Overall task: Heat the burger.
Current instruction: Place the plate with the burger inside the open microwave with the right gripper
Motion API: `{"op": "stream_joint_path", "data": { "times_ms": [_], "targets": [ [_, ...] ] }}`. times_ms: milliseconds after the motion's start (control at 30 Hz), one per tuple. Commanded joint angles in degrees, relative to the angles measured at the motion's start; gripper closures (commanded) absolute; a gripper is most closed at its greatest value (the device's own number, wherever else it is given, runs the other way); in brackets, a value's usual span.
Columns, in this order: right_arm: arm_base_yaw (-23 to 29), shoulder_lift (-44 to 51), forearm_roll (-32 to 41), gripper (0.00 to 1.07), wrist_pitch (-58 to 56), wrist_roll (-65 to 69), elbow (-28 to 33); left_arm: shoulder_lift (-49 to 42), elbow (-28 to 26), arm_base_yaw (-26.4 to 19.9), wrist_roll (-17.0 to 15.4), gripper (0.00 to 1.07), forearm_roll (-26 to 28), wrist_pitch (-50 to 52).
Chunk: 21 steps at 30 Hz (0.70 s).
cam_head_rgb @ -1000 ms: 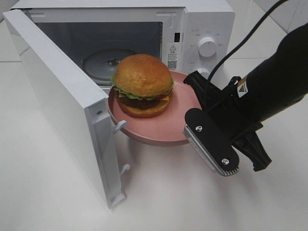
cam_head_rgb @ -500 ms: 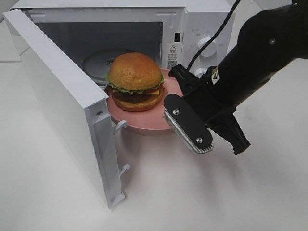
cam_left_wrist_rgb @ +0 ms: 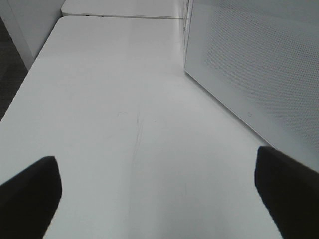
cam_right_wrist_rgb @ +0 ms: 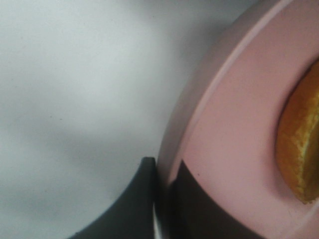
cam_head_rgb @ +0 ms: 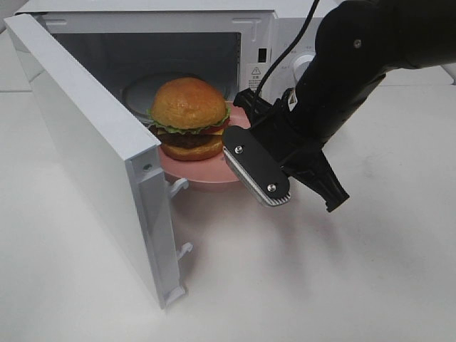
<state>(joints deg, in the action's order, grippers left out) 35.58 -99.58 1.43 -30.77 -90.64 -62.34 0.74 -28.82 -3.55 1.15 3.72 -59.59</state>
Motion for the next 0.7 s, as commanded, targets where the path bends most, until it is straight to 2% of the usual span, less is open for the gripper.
{"op": "stream_joint_path", "data": {
  "times_ms": [33,367,700],
  "targets": [
    [0.11,0.06,0.17,1.07,2.46,0.23,-1.95,-0.17,0.23,0.23,0.11,0.09,0.29,0.17],
    [0.63,-3.38,-0.06,1.07,1.6,0.23,-5.56,-0.17,0.23,0.23,0.11,0.09,0.29,0.17],
    [0.8,-8.08,-1.43,1.07,0.57,3.72,-11.63,-0.17,0.23,0.23,0.11,0.09,0.23,0.17]
  ]
}}
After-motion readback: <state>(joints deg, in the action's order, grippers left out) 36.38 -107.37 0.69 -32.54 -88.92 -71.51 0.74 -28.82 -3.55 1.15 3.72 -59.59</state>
